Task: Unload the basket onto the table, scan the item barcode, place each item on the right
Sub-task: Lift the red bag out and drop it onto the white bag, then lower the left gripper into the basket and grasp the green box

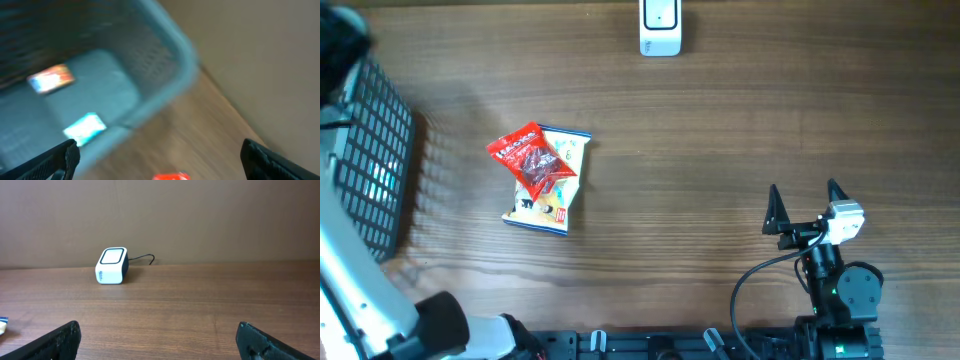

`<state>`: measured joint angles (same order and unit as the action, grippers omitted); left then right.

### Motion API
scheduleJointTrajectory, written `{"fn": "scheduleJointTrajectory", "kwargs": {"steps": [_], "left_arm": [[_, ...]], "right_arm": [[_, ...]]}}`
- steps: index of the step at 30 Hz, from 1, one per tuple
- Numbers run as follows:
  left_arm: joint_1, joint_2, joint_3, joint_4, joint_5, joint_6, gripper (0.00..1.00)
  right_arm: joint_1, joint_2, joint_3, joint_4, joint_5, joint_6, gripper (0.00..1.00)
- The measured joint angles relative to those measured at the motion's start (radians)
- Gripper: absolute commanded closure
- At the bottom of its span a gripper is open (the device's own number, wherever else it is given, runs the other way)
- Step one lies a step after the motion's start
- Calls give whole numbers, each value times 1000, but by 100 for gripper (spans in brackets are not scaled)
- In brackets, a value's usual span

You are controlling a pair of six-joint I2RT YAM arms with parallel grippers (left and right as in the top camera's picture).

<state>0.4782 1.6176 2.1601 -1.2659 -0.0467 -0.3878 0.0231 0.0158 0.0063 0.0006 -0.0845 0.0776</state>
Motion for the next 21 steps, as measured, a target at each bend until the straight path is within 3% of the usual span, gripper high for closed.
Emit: {"fn": "scheduleJointTrajectory", "kwargs": {"steps": [7, 21], "left_arm": [[270, 194, -1, -37, 0, -11, 0], [344, 608, -2, -41, 32, 61, 0]], "right_arm": [[0, 0, 0, 0, 0, 0, 0], [0, 0, 0, 0, 0, 0, 1]]}}
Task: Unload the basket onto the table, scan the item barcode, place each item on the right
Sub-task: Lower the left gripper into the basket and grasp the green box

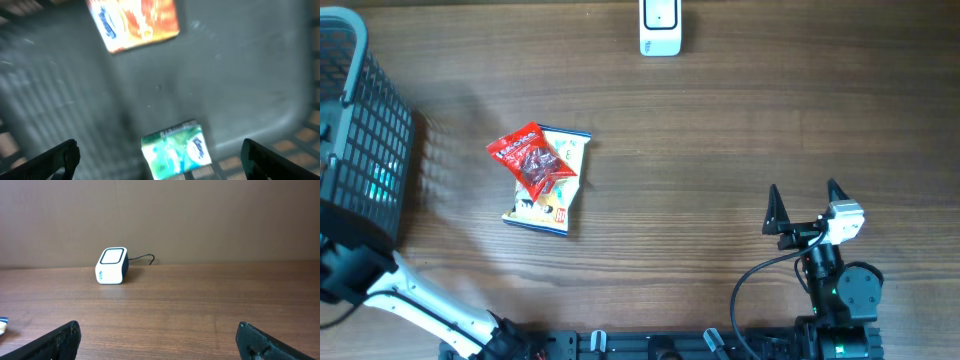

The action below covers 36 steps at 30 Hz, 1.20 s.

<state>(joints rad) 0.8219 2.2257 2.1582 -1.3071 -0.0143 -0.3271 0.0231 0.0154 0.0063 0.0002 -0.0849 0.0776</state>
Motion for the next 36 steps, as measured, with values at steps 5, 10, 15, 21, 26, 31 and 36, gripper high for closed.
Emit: {"fn": "scheduleJointTrajectory", "kwargs": {"steps": [5, 10, 15, 21, 26, 31, 36], "left_arm": [[2, 114, -1, -25, 101, 0, 0], [-5, 134, -1, -63, 138, 0, 0], [-5, 134, -16, -89, 154, -16, 0], [-5, 134, -139, -33, 169, -22, 0], [-5, 119, -178, -12, 163, -31, 8], [-3, 119, -180, -13, 163, -34, 58], [-2, 118, -181, -13, 181, -27, 73]], "right_arm": [[0, 0, 0, 0, 0, 0, 0], [0, 0, 0, 0, 0, 0, 0], [0, 0, 0, 0, 0, 0, 0], [0, 0, 0, 0, 0, 0, 0], [0, 0, 0, 0, 0, 0, 0], [0, 0, 0, 0, 0, 0, 1], [0, 0, 0, 0, 0, 0, 0]]}}
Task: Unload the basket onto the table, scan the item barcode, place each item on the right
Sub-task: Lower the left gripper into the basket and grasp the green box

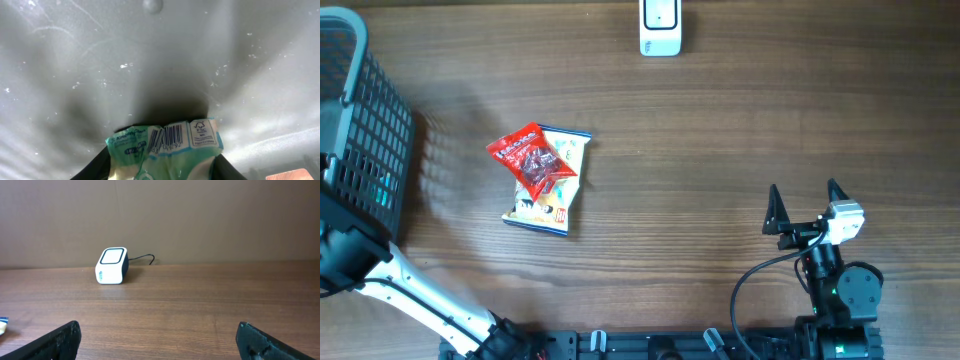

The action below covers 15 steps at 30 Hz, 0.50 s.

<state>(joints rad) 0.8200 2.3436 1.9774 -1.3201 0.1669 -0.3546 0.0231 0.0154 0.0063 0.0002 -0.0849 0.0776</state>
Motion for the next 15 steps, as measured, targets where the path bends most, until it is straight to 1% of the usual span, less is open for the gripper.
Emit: {"fn": "scheduleJointTrajectory", "kwargs": {"steps": [3, 5, 7, 9, 12, 15], "left_arm": [[2, -2, 11, -15, 8, 1, 74], [4, 1, 30, -48, 8, 1, 70], [6, 4, 74, -87, 8, 1, 68], [13, 4, 156, -138, 11, 1, 69], [28, -10, 339, -211, 13, 2, 71], [34, -61, 437, -244, 32, 1, 72]], "right_arm": [[0, 0, 0, 0, 0, 0, 0], [0, 0, 0, 0, 0, 0, 0], [0, 0, 0, 0, 0, 0, 0], [0, 0, 0, 0, 0, 0, 0], [0, 0, 0, 0, 0, 0, 0], [0, 0, 0, 0, 0, 0, 0]]}}
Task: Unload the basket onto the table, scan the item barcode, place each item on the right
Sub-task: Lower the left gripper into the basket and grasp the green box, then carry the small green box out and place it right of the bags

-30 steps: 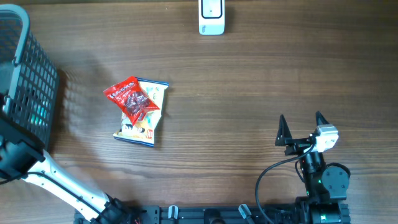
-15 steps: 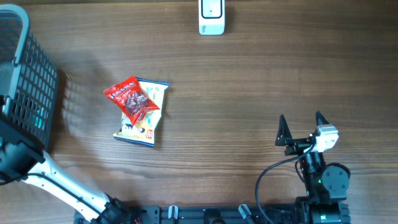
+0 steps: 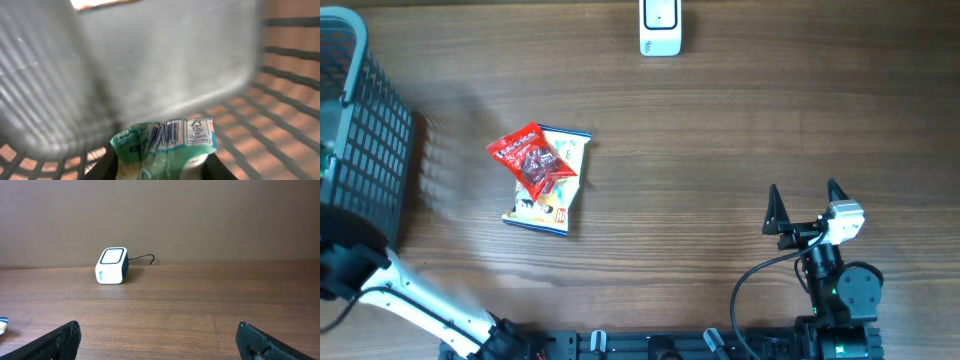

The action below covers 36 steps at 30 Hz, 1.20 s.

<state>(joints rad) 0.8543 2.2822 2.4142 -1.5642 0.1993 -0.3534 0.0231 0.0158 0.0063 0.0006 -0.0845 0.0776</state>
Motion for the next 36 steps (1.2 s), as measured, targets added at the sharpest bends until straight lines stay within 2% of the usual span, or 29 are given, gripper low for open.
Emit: {"fn": "scheduleJointTrajectory", "kwargs": {"steps": [8, 16, 21, 27, 31, 36], "left_arm": [[-23, -218, 42, -8, 337, 0, 71], [-209, -248, 42, -22, 428, 0, 68], [-356, -248, 42, -34, 359, 0, 67], [-558, -253, 15, -80, 138, 0, 66], [-685, -267, -104, -61, 29, 0, 65], [-853, -280, -495, 136, -20, 0, 56]], "right_arm": [[0, 0, 0, 0, 0, 0, 0], [0, 0, 0, 0, 0, 0, 0], [0, 0, 0, 0, 0, 0, 0], [0, 0, 0, 0, 0, 0, 0], [0, 0, 0, 0, 0, 0, 0], [0, 0, 0, 0, 0, 0, 0]]}}
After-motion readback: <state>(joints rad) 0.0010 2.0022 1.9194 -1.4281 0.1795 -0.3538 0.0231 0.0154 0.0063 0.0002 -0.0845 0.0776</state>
